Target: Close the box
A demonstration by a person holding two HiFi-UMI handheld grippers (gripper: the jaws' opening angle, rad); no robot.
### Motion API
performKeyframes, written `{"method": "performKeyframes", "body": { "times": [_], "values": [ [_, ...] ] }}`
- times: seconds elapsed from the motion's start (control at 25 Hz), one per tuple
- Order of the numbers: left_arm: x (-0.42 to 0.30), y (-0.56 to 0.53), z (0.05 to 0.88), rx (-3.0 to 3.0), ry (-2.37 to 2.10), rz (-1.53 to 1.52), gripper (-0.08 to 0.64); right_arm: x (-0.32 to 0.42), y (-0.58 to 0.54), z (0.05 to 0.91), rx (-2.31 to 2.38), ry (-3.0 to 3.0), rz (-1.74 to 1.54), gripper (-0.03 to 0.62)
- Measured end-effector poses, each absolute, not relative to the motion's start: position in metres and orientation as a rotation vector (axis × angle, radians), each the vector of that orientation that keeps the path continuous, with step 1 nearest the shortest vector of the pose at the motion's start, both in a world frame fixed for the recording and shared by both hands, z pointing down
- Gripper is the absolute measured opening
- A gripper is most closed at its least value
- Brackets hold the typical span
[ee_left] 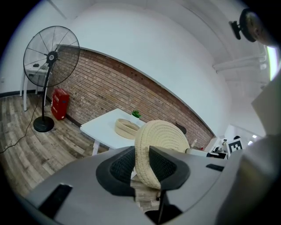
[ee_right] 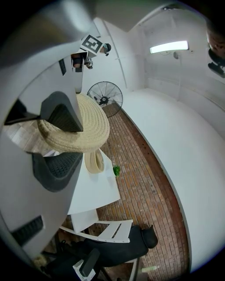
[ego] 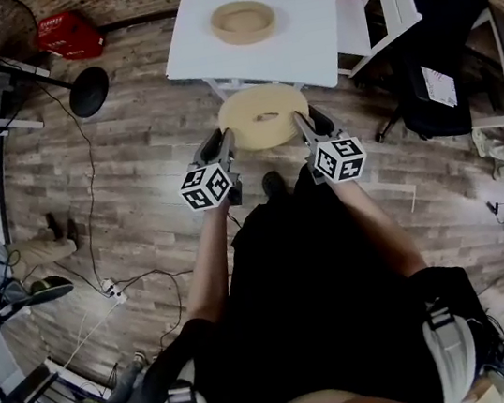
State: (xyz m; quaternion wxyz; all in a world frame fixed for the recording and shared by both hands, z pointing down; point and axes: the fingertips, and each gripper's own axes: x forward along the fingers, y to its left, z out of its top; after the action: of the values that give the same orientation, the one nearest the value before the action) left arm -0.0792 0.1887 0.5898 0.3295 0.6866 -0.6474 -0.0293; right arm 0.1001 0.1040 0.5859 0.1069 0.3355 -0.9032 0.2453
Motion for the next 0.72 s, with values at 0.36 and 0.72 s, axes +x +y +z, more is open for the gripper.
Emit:
{"method": "performKeyframes", "body": {
  "times": [0.36,0.72],
  "values": [
    [-0.080,0.183,0.590,1.804,-1.690,-0.072,0.109,0.100,0.099,0.589,0.997,-2.658,0.737,0.133],
    [-0.092,0.166,0.585,1.798,-1.704,-0.065,0.109,0.087,0.080,0.588,0.991,-2.667,0.760,0.135]
  ]
}}
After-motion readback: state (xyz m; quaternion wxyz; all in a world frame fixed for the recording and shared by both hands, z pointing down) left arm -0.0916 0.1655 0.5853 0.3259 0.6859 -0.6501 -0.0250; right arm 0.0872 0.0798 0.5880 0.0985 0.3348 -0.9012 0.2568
